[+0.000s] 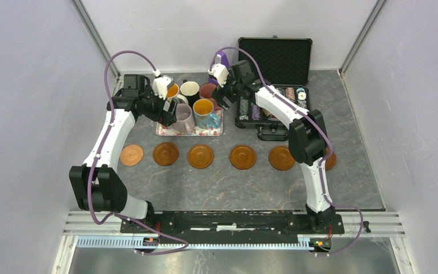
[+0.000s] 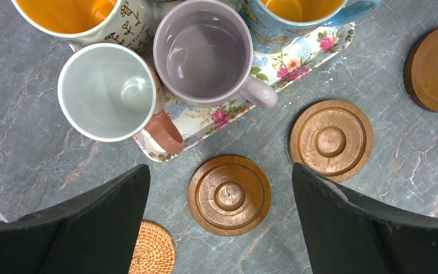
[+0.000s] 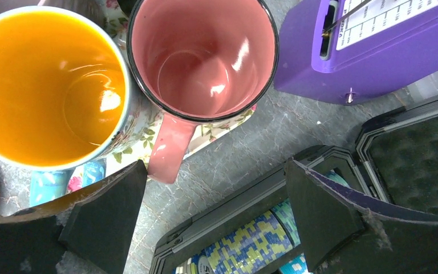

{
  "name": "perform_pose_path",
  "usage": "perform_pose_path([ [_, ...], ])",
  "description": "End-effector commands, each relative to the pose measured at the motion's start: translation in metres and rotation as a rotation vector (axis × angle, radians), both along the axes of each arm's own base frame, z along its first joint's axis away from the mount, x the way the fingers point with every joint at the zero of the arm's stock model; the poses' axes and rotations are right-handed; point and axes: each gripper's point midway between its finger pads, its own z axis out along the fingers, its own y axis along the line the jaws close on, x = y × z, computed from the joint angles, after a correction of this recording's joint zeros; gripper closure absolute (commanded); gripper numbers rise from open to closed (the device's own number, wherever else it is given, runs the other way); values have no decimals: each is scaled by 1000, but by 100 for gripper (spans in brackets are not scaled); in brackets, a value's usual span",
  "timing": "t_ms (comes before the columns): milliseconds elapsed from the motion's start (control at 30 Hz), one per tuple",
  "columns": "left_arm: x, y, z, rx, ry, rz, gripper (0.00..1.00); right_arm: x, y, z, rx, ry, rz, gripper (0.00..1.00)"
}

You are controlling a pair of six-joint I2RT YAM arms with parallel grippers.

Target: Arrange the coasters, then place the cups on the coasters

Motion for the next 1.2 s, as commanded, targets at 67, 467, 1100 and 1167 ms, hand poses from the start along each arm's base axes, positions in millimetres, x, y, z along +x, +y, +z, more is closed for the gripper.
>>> perform_pose_path([
  [67,4,3,12,-33,-45,42,0,13,13,7,32,-40,-15,6],
  [467,10,6,5,-52,-27,81,0,25,23,-18,7,-44,7,32],
  [1100,30,11,-1,-86,8,148,0,27,36,-41,24,-13,47,58],
  [1167,32,11,0,-86,7,151,0,29,37,-37,31,-22,45,64],
])
